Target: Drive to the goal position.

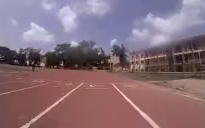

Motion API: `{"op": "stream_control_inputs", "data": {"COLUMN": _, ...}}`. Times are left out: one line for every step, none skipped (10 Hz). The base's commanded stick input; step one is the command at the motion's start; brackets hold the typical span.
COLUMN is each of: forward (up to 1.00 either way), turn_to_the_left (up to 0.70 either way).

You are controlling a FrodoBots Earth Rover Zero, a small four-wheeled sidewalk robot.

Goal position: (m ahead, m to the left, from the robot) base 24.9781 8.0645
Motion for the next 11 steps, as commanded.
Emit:
{"op": "stream_control_inputs", "data": {"forward": 0.70, "turn_to_the_left": 0.00}}
{"op": "stream_control_inputs", "data": {"forward": 0.70, "turn_to_the_left": 0.00}}
{"op": "stream_control_inputs", "data": {"forward": 0.70, "turn_to_the_left": 0.00}}
{"op": "stream_control_inputs", "data": {"forward": 0.70, "turn_to_the_left": 0.00}}
{"op": "stream_control_inputs", "data": {"forward": 0.70, "turn_to_the_left": 0.00}}
{"op": "stream_control_inputs", "data": {"forward": 0.70, "turn_to_the_left": 0.00}}
{"op": "stream_control_inputs", "data": {"forward": 0.70, "turn_to_the_left": 0.00}}
{"op": "stream_control_inputs", "data": {"forward": 0.70, "turn_to_the_left": 0.00}}
{"op": "stream_control_inputs", "data": {"forward": 0.70, "turn_to_the_left": 0.00}}
{"op": "stream_control_inputs", "data": {"forward": 0.70, "turn_to_the_left": 0.00}}
{"op": "stream_control_inputs", "data": {"forward": 0.70, "turn_to_the_left": 0.00}}
